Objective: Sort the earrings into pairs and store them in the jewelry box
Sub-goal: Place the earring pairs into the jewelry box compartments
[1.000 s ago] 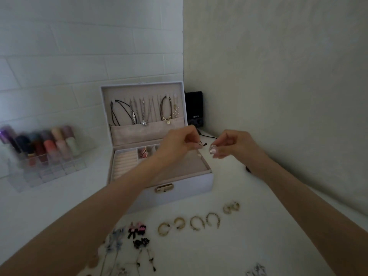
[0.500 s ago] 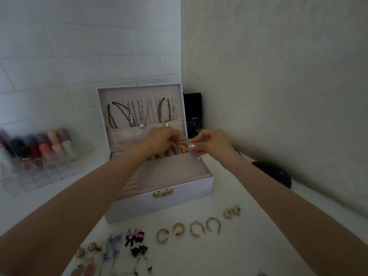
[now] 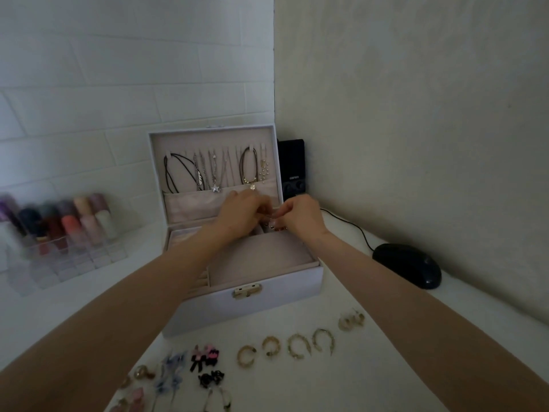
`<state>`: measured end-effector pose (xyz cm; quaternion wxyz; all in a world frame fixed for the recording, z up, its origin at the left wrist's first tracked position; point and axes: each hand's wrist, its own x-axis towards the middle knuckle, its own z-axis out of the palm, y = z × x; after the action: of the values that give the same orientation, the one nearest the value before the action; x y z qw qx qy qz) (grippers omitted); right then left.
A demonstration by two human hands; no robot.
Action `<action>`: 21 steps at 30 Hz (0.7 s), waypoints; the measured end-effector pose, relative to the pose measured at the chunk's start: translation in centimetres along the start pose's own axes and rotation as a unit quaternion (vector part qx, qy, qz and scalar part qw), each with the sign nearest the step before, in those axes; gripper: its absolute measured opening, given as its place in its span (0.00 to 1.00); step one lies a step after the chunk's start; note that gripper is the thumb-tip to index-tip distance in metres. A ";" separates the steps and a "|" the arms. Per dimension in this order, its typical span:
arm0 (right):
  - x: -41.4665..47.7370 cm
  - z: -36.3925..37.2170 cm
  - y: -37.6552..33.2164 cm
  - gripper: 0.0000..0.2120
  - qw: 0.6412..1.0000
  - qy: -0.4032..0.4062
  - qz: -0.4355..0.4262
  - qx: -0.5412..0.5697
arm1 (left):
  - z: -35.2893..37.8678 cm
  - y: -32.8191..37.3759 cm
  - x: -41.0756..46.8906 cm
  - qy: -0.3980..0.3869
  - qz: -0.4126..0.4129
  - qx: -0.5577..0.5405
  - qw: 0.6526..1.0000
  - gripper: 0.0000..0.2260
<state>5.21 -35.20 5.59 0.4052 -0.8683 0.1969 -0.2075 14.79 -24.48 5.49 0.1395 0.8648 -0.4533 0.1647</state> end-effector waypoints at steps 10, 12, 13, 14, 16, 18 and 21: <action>0.4 0.9 0.1 0.08 0.993 0.006 -0.027 -0.117 | -0.1 -0.3 -0.3 -0.010 0.028 0.015 0.999 0.06; 0.5 1.0 0.2 0.08 0.992 0.007 -0.029 -0.120 | -0.3 -0.4 -0.3 -0.012 0.033 0.025 0.999 0.06; 0.6 1.0 0.3 0.08 0.992 0.004 -0.029 -0.119 | -0.3 -0.4 -0.3 -0.012 0.034 0.028 0.999 0.06; 0.7 0.8 0.3 0.08 0.993 0.001 -0.027 -0.115 | -0.4 -0.4 -0.4 -0.012 0.035 0.026 0.999 0.06; 0.7 0.3 0.3 0.07 0.996 -0.006 -0.033 -0.077 | -0.5 -0.4 -0.5 -0.008 0.038 0.014 0.999 0.07; 0.4 -0.4 0.1 0.05 0.999 -0.014 -0.033 -0.025 | -0.5 -0.4 -0.6 -0.014 0.040 0.017 0.999 0.08; 0.2 -1.1 0.2 0.01 0.999 -0.024 -0.015 0.030 | -0.4 -0.3 -0.5 -0.026 0.039 0.035 0.998 0.08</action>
<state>4.81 -36.07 6.13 0.4329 -0.8633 0.1674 -0.1984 14.72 -23.77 5.57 0.0907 0.8550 -0.4839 0.1631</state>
